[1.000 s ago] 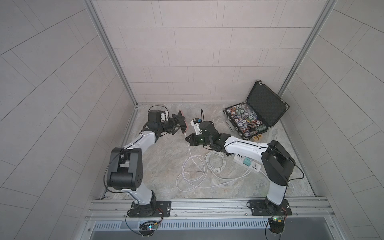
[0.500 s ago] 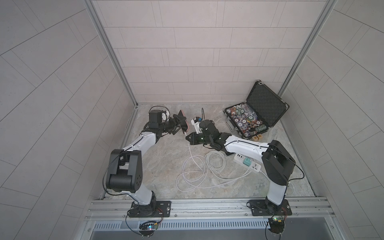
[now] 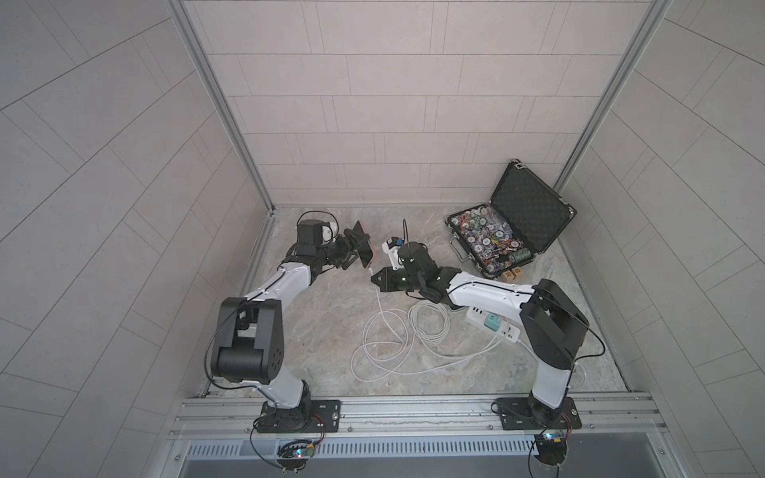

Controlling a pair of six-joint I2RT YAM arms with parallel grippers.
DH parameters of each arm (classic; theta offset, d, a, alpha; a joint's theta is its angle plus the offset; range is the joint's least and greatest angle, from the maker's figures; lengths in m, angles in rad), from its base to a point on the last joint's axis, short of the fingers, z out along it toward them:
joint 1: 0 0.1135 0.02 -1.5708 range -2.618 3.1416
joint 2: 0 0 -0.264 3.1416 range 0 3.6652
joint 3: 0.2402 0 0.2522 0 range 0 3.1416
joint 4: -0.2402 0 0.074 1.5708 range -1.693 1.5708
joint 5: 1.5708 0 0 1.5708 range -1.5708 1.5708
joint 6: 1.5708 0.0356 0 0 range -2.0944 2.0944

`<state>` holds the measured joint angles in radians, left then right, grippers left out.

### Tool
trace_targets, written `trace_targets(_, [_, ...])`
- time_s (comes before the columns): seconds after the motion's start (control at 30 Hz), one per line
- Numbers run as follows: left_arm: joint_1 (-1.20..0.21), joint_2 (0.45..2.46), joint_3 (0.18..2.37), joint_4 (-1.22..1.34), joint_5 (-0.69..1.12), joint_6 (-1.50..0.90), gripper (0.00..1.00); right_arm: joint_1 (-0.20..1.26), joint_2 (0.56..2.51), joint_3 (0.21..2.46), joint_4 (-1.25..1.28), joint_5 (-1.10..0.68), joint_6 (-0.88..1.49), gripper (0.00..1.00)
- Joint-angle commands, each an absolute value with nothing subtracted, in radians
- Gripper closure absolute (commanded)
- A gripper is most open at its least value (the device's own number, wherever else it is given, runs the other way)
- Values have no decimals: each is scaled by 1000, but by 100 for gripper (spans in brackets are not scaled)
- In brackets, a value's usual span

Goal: Plug the charging cable into the phone
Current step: Insert the charging cable into the phone.

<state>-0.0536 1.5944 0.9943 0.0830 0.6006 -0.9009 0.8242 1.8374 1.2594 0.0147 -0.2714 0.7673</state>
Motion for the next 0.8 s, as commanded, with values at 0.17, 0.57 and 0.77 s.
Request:
trace_targets(0.17, [-59, 1545, 983, 115, 608, -876, 45, 821, 1794, 1250, 12, -257, 761, 100])
trace_targets(0.57, [-70, 1545, 968, 113, 589, -842, 46, 821, 1808, 1282, 0, -247, 752, 100])
trace_targets(0.77, [-76, 1548, 963, 115, 585, -836, 46, 819, 1809, 1295, -8, -246, 747, 100])
